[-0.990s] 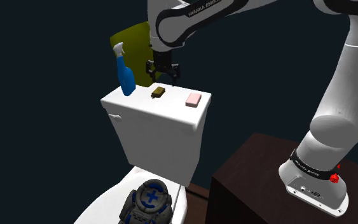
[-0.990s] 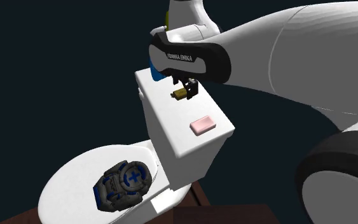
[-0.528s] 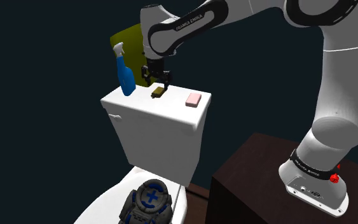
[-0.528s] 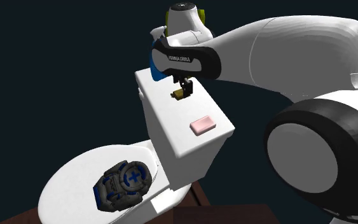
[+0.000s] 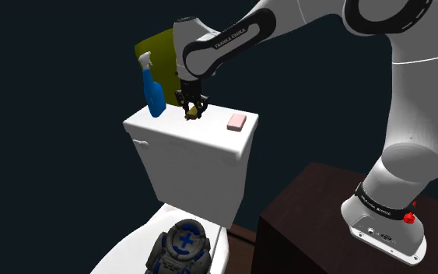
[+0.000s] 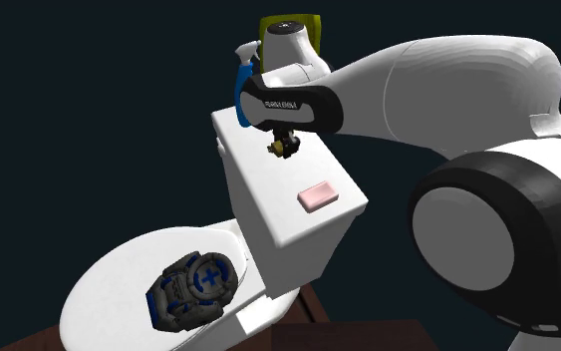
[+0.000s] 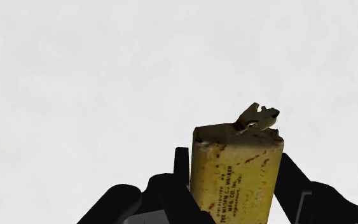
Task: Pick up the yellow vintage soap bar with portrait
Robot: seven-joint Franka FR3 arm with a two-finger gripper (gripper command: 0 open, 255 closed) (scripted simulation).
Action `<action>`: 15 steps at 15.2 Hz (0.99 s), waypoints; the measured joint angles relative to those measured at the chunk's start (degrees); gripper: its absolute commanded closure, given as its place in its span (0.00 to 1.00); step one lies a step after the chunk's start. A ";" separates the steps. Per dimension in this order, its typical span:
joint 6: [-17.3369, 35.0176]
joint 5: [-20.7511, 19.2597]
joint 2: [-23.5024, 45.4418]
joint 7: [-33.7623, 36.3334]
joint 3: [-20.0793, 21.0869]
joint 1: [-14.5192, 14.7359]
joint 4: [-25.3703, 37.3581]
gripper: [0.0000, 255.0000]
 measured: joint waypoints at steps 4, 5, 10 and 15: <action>0.06 -0.02 0.02 0.02 -0.01 0.01 -0.03 1.00; 0.07 -0.03 0.02 0.03 -0.01 0.01 -0.02 1.00; -0.73 0.23 -0.32 -0.23 0.09 -0.10 0.45 1.00; -3.93 1.11 -1.64 -0.84 0.52 -0.23 2.50 1.00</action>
